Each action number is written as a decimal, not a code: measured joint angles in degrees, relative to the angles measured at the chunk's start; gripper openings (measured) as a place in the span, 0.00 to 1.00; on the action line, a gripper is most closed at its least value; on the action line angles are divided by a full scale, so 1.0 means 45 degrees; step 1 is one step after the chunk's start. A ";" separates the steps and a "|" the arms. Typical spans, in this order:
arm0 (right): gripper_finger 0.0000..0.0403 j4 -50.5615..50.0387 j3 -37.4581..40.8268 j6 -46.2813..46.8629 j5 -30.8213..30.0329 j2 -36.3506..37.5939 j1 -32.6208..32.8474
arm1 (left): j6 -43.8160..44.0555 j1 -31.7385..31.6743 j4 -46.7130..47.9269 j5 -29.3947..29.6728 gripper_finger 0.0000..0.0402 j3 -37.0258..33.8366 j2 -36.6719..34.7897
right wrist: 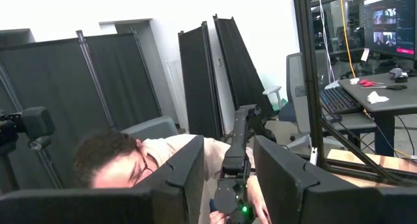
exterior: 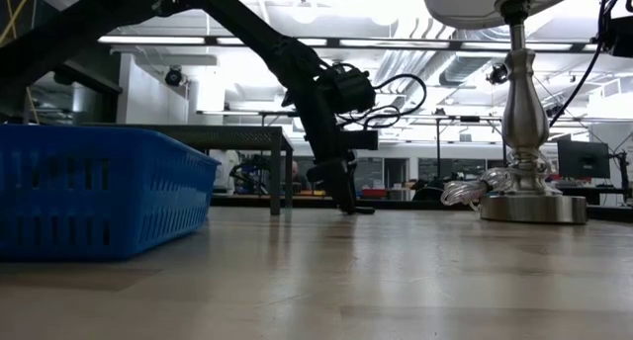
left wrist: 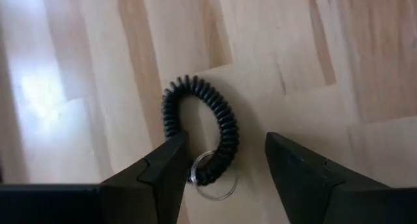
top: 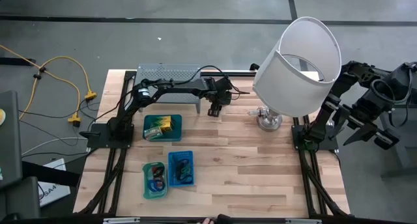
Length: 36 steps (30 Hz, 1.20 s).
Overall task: Pick & Place Office Desk Supplies
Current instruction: Put the black spring keychain into the green bin
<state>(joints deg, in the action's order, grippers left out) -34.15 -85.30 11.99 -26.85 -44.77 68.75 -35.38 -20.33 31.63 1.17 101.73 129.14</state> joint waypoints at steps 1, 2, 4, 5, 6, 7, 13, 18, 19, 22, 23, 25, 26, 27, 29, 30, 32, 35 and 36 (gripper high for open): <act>0.30 -0.0004 0.0000 0.0000 0.0000 0.0000 0.0000 | -0.0039 0.0003 0.0008 0.0073 0.50 0.0007 0.0003; 0.30 0.0000 0.0000 0.0000 -0.0004 0.0000 -0.0004 | -0.0069 0.0003 0.0008 0.0117 0.50 0.0010 0.0000; 0.30 0.0000 0.0000 0.0000 0.0000 0.0000 0.0000 | -0.0091 0.0003 0.0006 0.0107 0.50 0.0010 0.0000; 0.30 0.0000 0.0000 0.0000 -0.0001 0.0000 -0.0003 | -0.0096 0.0003 0.0004 0.0104 0.49 0.0010 0.0000; 0.30 0.0000 0.0000 0.0000 -0.0002 0.0000 -0.0002 | -0.0096 0.0003 0.0006 0.0107 0.49 0.0010 0.0000; 0.30 0.0000 0.0000 0.0000 0.0000 0.0000 -0.0001 | -0.0096 0.0003 0.0006 0.0102 0.49 0.0010 0.0000; 0.30 0.0000 -0.0003 0.0000 0.0000 0.0000 -0.0002 | -0.0084 0.0003 0.0056 0.0090 0.40 0.0010 0.0000; 0.30 0.0000 0.0000 0.0000 0.0000 0.0000 0.0000 | 0.0036 0.0007 0.0055 0.0053 0.31 0.0005 0.0005; 0.30 0.0000 0.0000 0.0000 0.0000 0.0000 -0.0002 | 0.0050 0.0007 0.0055 0.0058 0.30 0.0009 0.0005; 0.30 0.0000 -0.0001 0.0000 0.0000 0.0000 -0.0004 | 0.0135 0.0005 0.0006 0.0089 0.25 0.0010 0.0009; 0.30 0.0000 0.0000 0.0000 0.0000 -0.0002 -0.0004 | 0.0154 0.0003 -0.0002 0.0119 0.24 0.0010 0.0009; 0.30 0.0000 -0.0002 -0.0001 0.0000 0.0000 -0.0004 | 0.0167 0.0003 0.0001 0.0141 0.22 0.0009 0.0009; 0.30 0.0000 0.0000 0.0000 0.0000 0.0000 -0.0004 | 0.0167 0.0002 0.0001 0.0151 0.21 0.0010 0.0009; 0.30 0.0000 0.0000 0.0000 -0.0003 0.0000 0.0000 | 0.0177 -0.0007 0.0001 0.0151 0.20 0.0010 0.0009; 0.30 0.0000 0.0000 0.0000 0.0000 0.0000 0.0000 | 0.0201 -0.0007 0.0001 0.0151 0.18 0.0008 0.0009; 0.30 0.0000 -0.0002 0.0000 -0.0002 0.0000 -0.0002 | 0.0201 -0.0004 0.0001 0.0151 0.17 0.0010 0.0009; 0.30 0.0000 0.0000 0.0000 0.0000 0.0000 -0.0004 | 0.0217 -0.0002 0.0001 0.0149 0.14 0.0007 0.0009; 0.30 0.0000 -0.0003 0.0000 0.0000 0.0000 -0.0003 | 0.0259 -0.0002 0.0001 0.0151 0.11 0.0005 0.0009; 0.30 0.0000 -0.0002 0.0000 0.0000 0.0000 -0.0003 | 0.0264 -0.0002 0.0001 0.0151 0.10 0.0006 0.0009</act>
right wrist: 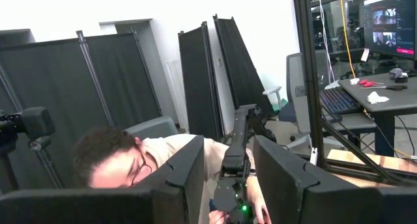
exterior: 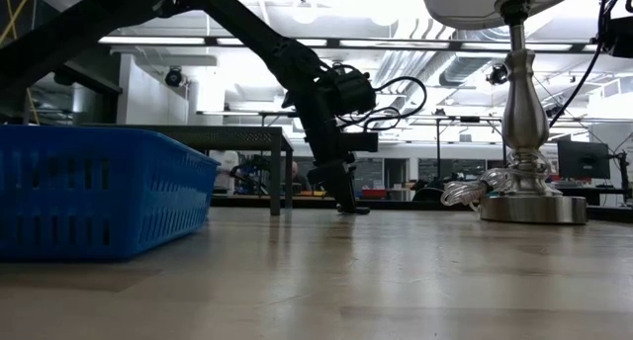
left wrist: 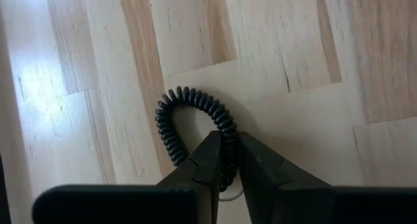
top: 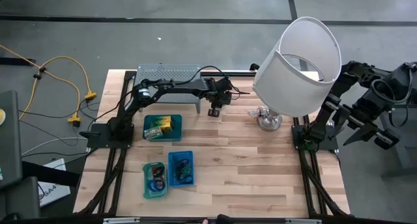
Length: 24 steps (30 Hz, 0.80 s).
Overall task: Pick & Place Office Desk Supplies
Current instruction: Put the black spring keychain into the green bin
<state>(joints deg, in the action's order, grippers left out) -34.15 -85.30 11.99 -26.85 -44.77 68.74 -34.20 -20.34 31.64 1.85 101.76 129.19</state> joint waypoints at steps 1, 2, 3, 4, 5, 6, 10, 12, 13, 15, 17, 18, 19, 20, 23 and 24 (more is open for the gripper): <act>0.30 0.0000 0.0000 0.0000 0.0000 0.0000 -0.0001 | 0.0000 0.0000 -0.0006 0.0000 0.09 0.0002 0.0000; 0.30 0.0000 0.0002 0.0000 0.0000 0.0000 0.0003 | 0.0005 0.0000 -0.0032 0.0000 0.08 0.0001 0.0000; 0.30 0.0000 0.0002 -0.0002 0.0000 0.0000 0.0001 | 0.0005 0.0000 -0.0075 0.0000 0.08 0.0004 0.0000; 0.30 0.0000 -0.0003 0.0000 -0.0001 0.0000 -0.0002 | 0.0005 0.0000 -0.0127 0.0000 0.08 0.0004 0.0000; 0.30 0.0000 -0.0002 0.0000 -0.0001 0.0000 0.0003 | -0.0012 0.0000 -0.0177 0.0000 0.08 0.0003 0.0000; 0.30 0.0000 0.0001 0.0000 -0.0001 0.0000 -0.0001 | -0.0056 0.0000 -0.0228 -0.0004 0.08 0.0004 0.0000; 0.30 0.0000 -0.0001 0.0000 0.0000 0.0000 -0.0002 | -0.0078 0.0031 -0.0418 0.0050 0.08 0.0004 -0.0080; 0.30 0.0000 -0.0002 0.0000 -0.0002 0.0000 -0.0002 | -0.0076 0.0069 -0.0466 0.0187 0.08 0.0004 -0.0214; 0.30 0.0000 0.0002 -0.0003 0.0000 0.0000 0.0000 | -0.0068 0.0113 -0.0435 0.0309 0.08 0.0004 -0.0286; 0.30 0.0000 0.0002 0.0000 -0.0002 0.0000 0.0001 | -0.0068 0.0177 -0.0484 0.0350 0.07 0.0004 -0.0503; 0.30 0.0004 0.0002 0.0000 0.0000 0.0000 0.0003 | -0.0068 0.0280 -0.0471 0.0441 0.07 0.0004 -0.0750; 0.30 0.0000 -0.0003 0.0000 -0.0002 0.0000 0.0001 | -0.0072 0.0357 -0.0472 0.0588 0.07 0.0004 -0.0877; 0.30 0.0000 0.0001 0.0000 -0.0002 0.0000 0.0001 | -0.0074 0.0448 -0.0469 0.0753 0.07 0.0004 -0.1008; 0.30 0.0001 0.0002 0.0000 0.0000 0.0000 -0.0002 | -0.0074 0.0539 -0.0463 0.0868 0.07 0.0004 -0.1136; 0.30 0.0000 -0.0002 0.0000 -0.0001 0.0000 0.0002 | -0.0155 0.0856 -0.0450 0.1212 0.07 0.0013 -0.1400; 0.30 0.0000 0.0000 0.0000 -0.0001 0.0000 0.0001 | -0.0160 0.0974 -0.0433 0.1304 0.07 0.0013 -0.1440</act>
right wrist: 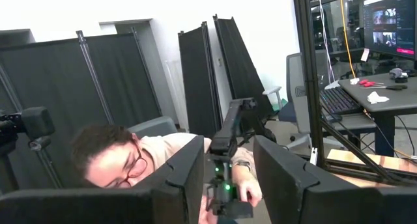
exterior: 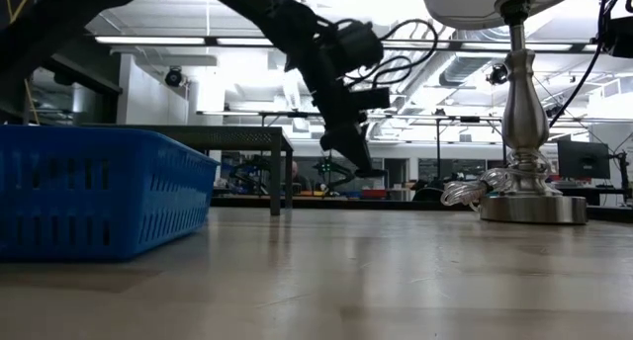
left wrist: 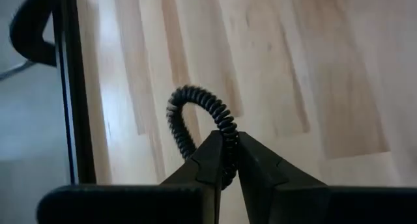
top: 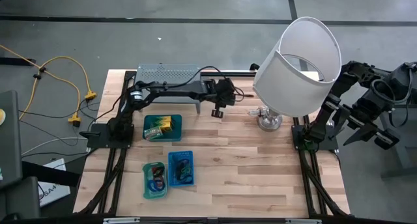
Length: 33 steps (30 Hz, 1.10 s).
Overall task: Pick & Place Office Desk Supplies
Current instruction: Put the black spring keychain into the green bin
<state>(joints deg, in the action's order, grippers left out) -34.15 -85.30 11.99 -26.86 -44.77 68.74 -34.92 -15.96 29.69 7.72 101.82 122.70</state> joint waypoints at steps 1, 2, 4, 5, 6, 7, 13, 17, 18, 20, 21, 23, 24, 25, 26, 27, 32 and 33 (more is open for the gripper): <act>0.30 0.0000 0.0001 -0.0002 -0.0001 0.0000 0.0002 | -0.0005 0.0094 0.0005 0.0026 0.07 0.0000 -0.0026; 0.30 0.0000 -0.0001 0.0000 -0.0003 0.0000 0.0000 | -0.0007 0.0172 0.0046 0.0027 0.07 0.0000 -0.0065; 0.30 0.0002 0.0001 0.0000 0.0001 0.0000 -0.0001 | -0.0005 0.0328 0.0216 0.0025 0.07 0.0000 -0.0093; 0.30 0.0000 0.0000 0.0000 -0.0002 0.0000 -0.0003 | 0.0008 0.0405 0.0252 0.0027 0.07 0.0000 -0.0094; 0.30 0.0000 0.0001 0.0000 0.0001 0.0000 -0.0002 | 0.0050 0.0487 0.0351 0.0027 0.07 0.0000 -0.0094; 0.30 0.0000 0.0001 0.0000 0.0001 0.0000 -0.0003 | 0.0104 0.0560 0.0466 0.0027 0.07 0.0000 -0.0094; 0.30 -0.0001 -0.0003 0.0000 -0.0003 0.0000 -0.0003 | 0.0579 0.1064 0.1868 -0.0032 0.07 0.0000 -0.0476; 0.30 0.0006 0.0001 0.0000 -0.0003 0.0000 -0.0003 | 0.1481 0.1598 0.3132 -0.0067 0.07 0.0000 -0.0886; 0.30 0.0005 0.0001 0.0000 0.0001 0.0000 0.0002 | 0.1745 0.1743 0.3510 -0.0071 0.07 0.0000 -0.0955; 0.30 0.0005 -0.0003 0.0000 -0.0003 0.0000 -0.0003 | 0.2374 0.2050 0.4151 -0.0062 0.07 0.0000 -0.1156; 0.30 0.0001 -0.0002 0.0000 0.0001 -0.0001 -0.0002 | 0.2665 0.2216 0.4518 -0.0064 0.07 0.0000 -0.1219; 0.30 0.0002 0.0001 -0.0003 -0.0001 0.0000 -0.0003 | 0.3221 0.2541 0.5052 -0.0056 0.07 -0.0004 -0.1395; 0.30 0.0000 0.0001 0.0000 -0.0001 0.0000 0.0000 | 0.3475 0.2717 0.5316 -0.0056 0.07 -0.0065 -0.1468; 0.30 0.0007 0.0000 0.0000 -0.0001 0.0000 0.0001 | 0.3708 0.2898 0.5430 -0.0026 0.07 -0.0125 -0.1607; 0.30 0.0005 0.0000 0.0000 -0.0003 -0.0002 -0.0001 | 0.3934 0.3088 0.5533 -0.0022 0.07 -0.0245 -0.1772; 0.30 0.0000 0.0001 0.0000 -0.0003 0.0000 0.0001 | 0.4153 0.3284 0.5645 0.0002 0.07 -0.0387 -0.1923; 0.30 0.0001 0.0001 0.0000 0.0000 -0.0002 0.0001 | 0.5463 0.4271 0.5469 0.0469 0.07 -0.1744 -0.3092; 0.30 0.0008 0.0001 0.0000 -0.0002 -0.0004 0.0001 | 0.5768 0.4506 0.5277 0.0605 0.07 -0.2128 -0.3429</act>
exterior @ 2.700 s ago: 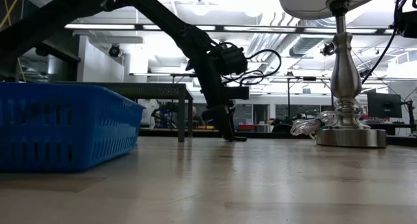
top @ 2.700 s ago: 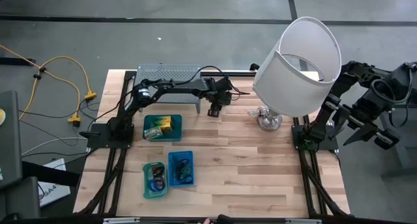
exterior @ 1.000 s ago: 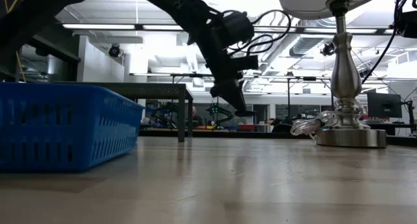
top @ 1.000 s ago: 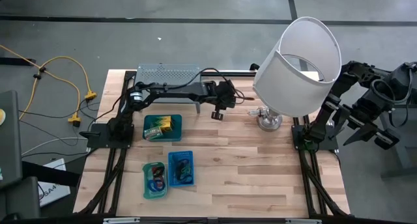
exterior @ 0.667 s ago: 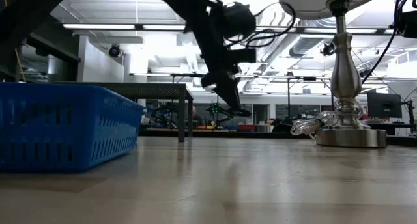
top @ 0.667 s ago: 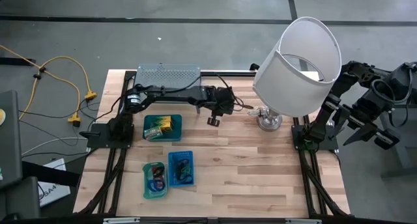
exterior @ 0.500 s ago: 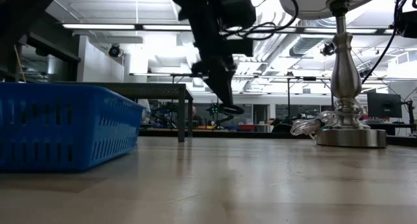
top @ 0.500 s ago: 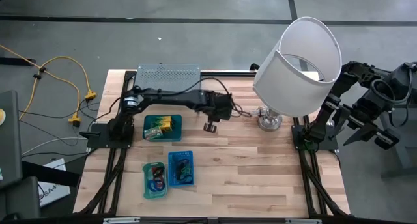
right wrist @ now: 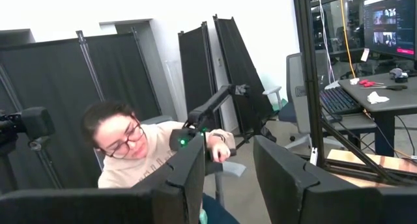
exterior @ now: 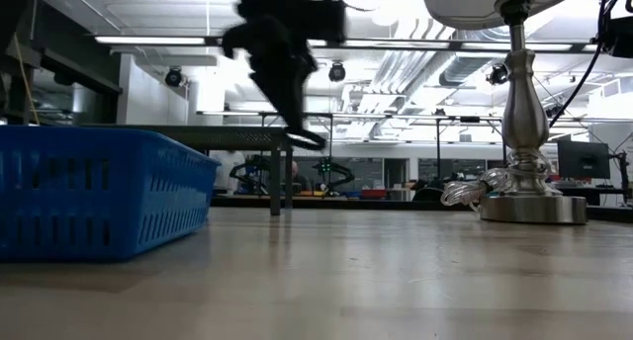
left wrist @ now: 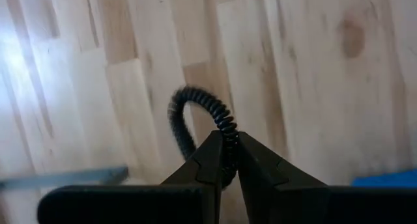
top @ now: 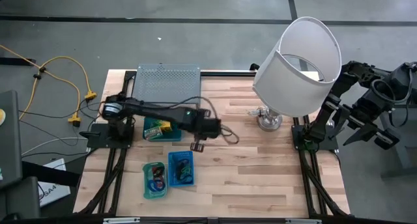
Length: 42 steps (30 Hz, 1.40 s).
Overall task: Pick & Place Office Desk Supplies
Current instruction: Put the black spring keychain into the green bin
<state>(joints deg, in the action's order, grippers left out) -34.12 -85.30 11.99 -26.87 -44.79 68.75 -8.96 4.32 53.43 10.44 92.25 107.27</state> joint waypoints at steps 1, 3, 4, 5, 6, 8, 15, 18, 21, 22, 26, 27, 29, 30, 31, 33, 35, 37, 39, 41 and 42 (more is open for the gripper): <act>0.30 -0.0004 -0.0001 0.0000 -0.0001 0.0002 -0.0004 | 0.0311 0.0248 -0.0109 0.0214 0.07 -0.0405 -0.0268; 0.30 0.0004 -0.0002 0.0000 0.0001 0.0002 0.0001 | 0.0926 0.0816 -0.0470 0.0653 0.07 -0.1160 -0.0848; 0.30 -0.0001 -0.0002 0.0000 -0.0001 0.0004 -0.0001 | 0.1249 0.1125 -0.0643 0.0867 0.07 -0.1544 -0.1146; 0.30 -0.0007 0.0000 0.0000 -0.0001 0.0004 -0.0004 | 0.1584 0.1453 -0.0697 0.1080 0.07 -0.1872 -0.1429; 0.30 0.0002 0.0000 0.0000 0.0003 0.0004 -0.0004 | 0.1933 0.1785 -0.0731 0.1288 0.07 -0.2169 -0.1698; 0.30 -0.0004 0.0000 0.0000 -0.0001 0.0004 0.0000 | 0.2707 0.2483 -0.0834 0.1722 0.07 -0.2752 -0.2210; 0.30 -0.0008 -0.0005 0.0000 0.0003 0.0004 -0.0003 | 0.5754 0.5173 -0.0304 0.2811 0.07 -0.3942 -0.3290; 0.30 -0.0007 0.0000 0.0000 -0.0001 0.0000 -0.0003 | 0.7122 0.6465 0.0374 0.3443 0.07 -0.3968 -0.3445; 0.30 -0.0003 -0.0002 0.0000 0.0000 0.0004 0.0001 | 0.8495 0.7769 0.1024 0.4022 0.07 -0.3968 -0.3543; 0.30 -0.0003 -0.0003 -0.0002 0.0001 0.0004 -0.0002 | 0.9023 0.8205 0.1180 0.4148 0.07 -0.3968 -0.3543; 0.30 -0.0003 0.0000 0.0000 -0.0001 0.0004 -0.0004 | 1.1307 0.9678 0.1801 0.4235 0.07 -0.3968 -0.3529; 0.30 -0.0003 0.0000 0.0000 0.0003 0.0004 -0.0004 | 1.1969 0.9985 0.1989 0.4233 0.07 -0.3968 -0.3519; 0.30 -0.0003 0.0000 0.0000 -0.0001 0.0004 0.0000 | 1.3236 1.0557 0.2286 0.4235 0.07 -0.3968 -0.3497; 0.30 -0.0003 0.0000 0.0000 -0.0001 0.0004 -0.0003 | 1.3810 1.0819 0.2427 0.4224 0.07 -0.3968 -0.3495; 0.30 -0.0003 -0.0001 0.0000 0.0001 0.0004 -0.0004 | 1.4344 1.1049 0.2576 0.4199 0.07 -0.3968 -0.3485; 0.30 -0.0003 -0.0002 -0.0002 -0.0001 0.0002 -0.0003 | 1.5190 1.1418 0.2708 0.4126 0.07 -0.3968 -0.3357; 0.30 -0.0003 0.0000 -0.0005 0.0003 0.0004 0.0001 | 1.5629 1.1694 0.2771 0.4050 0.07 -0.3968 -0.3197; 0.30 -0.0003 -0.0004 0.0000 0.0003 0.0003 -0.0004 | 1.5928 1.1869 0.2797 0.4031 0.07 -0.3968 -0.2999; 0.30 -0.0002 -0.0002 -0.0002 0.0000 0.0004 -0.0002 | 1.6207 1.1955 0.2786 0.3935 0.07 -0.3968 -0.2656; 0.30 -0.0003 0.0000 0.0000 0.0003 0.0004 -0.0001 | 1.6651 1.2015 0.2744 0.3627 0.07 -0.3972 -0.2245; 0.30 -0.0003 0.0000 -0.0001 -0.0001 0.0003 -0.0004 | 1.6922 1.2028 0.2702 0.3444 0.07 -0.3973 -0.2047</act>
<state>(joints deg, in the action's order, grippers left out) -34.13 -85.30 11.98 -26.87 -44.78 68.73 67.19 58.45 65.60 25.94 74.37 98.06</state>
